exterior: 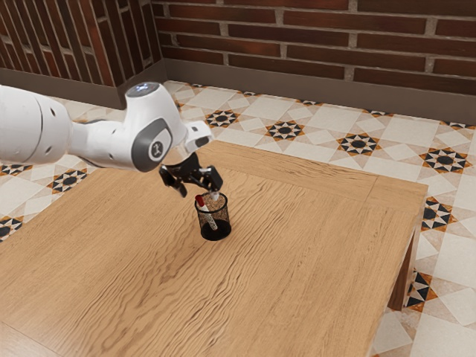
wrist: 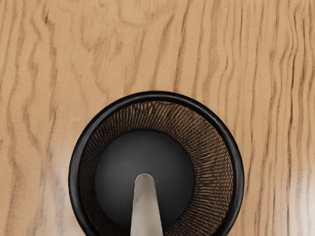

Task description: Take the marker out of the pen holder and place it to the left of the pen holder.

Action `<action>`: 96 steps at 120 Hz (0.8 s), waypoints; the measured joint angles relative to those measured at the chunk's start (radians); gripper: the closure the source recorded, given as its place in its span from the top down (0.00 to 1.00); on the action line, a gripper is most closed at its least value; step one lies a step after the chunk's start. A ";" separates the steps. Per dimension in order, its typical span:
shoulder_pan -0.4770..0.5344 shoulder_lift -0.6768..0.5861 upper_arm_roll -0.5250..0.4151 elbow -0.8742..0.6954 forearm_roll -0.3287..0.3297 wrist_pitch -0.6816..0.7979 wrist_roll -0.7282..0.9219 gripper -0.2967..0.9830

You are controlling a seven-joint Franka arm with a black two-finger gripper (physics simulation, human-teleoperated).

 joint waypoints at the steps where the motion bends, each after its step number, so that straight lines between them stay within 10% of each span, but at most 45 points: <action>1: 0.000 0.001 0.000 0.000 -0.001 0.002 0.001 0.77; 96: -0.002 -0.022 0.002 0.049 -0.002 -0.086 0.020 0.18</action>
